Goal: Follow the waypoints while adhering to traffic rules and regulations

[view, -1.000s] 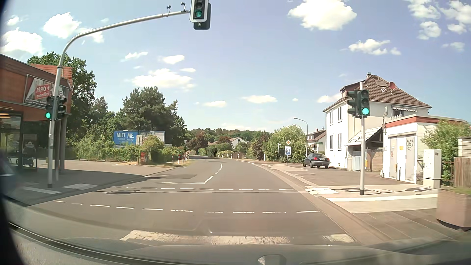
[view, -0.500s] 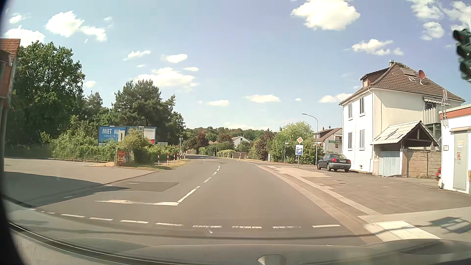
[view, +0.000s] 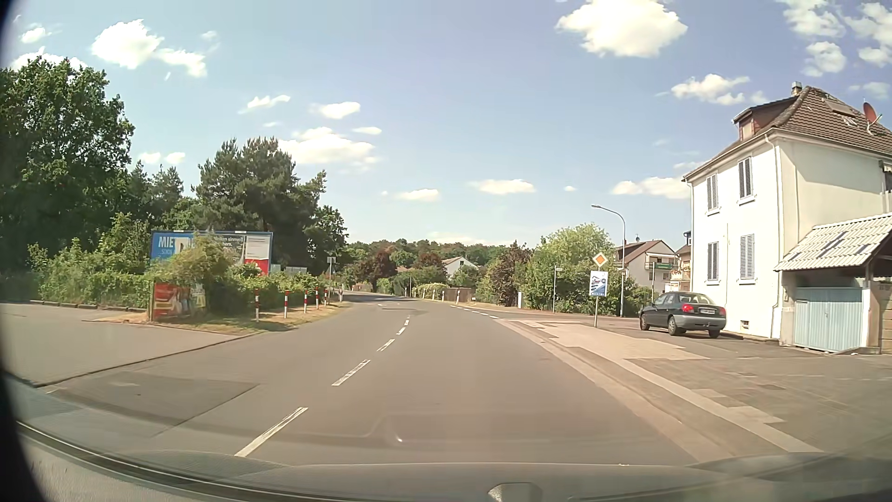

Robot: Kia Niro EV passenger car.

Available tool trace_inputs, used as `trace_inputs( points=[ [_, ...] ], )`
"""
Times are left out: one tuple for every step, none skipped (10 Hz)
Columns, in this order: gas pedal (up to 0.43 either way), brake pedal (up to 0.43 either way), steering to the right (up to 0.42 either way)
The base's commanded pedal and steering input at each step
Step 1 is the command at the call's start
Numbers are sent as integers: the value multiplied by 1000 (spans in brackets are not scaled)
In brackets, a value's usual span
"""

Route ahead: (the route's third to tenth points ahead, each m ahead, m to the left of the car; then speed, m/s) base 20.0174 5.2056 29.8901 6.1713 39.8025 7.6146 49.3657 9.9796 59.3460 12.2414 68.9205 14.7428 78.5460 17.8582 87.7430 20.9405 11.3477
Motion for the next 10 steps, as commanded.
trace_inputs(
  points=[
    [47,30,-9],
    [47,30,-10],
    [47,30,-10],
    [47,30,-10],
    [47,30,-11],
    [47,30,-11],
    [47,30,-12],
    [47,30,-14],
    [47,30,-14],
    [47,30,-14]
  ],
)
